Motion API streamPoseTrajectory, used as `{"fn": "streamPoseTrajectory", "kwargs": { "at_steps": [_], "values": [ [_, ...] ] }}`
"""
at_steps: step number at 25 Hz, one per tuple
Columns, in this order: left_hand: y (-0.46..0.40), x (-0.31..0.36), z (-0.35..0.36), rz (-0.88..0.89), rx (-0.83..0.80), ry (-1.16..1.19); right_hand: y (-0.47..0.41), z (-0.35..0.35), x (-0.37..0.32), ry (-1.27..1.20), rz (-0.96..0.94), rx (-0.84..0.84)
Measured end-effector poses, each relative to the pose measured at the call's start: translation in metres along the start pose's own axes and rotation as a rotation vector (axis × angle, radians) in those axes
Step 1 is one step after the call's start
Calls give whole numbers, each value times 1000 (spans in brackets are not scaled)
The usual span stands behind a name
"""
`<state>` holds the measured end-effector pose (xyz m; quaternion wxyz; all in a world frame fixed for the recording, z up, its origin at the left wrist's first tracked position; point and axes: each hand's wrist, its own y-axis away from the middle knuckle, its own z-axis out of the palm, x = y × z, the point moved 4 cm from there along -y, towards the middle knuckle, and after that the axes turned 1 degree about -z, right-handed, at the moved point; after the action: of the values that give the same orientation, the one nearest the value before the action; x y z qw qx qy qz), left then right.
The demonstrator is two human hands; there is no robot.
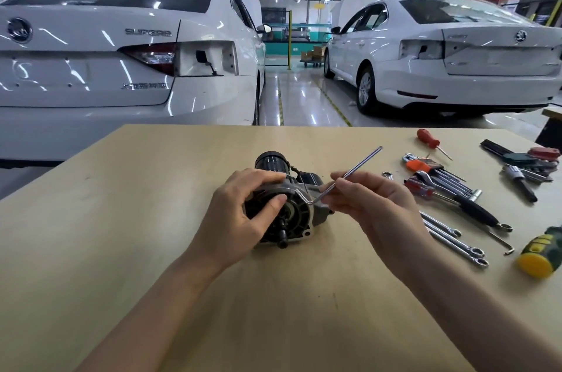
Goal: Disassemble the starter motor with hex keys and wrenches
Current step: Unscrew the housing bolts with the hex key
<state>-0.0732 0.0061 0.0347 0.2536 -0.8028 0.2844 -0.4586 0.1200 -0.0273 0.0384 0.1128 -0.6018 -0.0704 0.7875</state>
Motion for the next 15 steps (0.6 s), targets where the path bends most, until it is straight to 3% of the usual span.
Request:
{"fn": "streamPoseTrajectory", "kwargs": {
  "at_steps": [4, 15],
  "values": [
    [0, 7, 3, 8, -61, -38, -2, 7, 2, 80, -53, 23],
    [-1, 4, 8, -47, -8, -53, 7, 7, 3, 129, -114, 33]
  ]
}}
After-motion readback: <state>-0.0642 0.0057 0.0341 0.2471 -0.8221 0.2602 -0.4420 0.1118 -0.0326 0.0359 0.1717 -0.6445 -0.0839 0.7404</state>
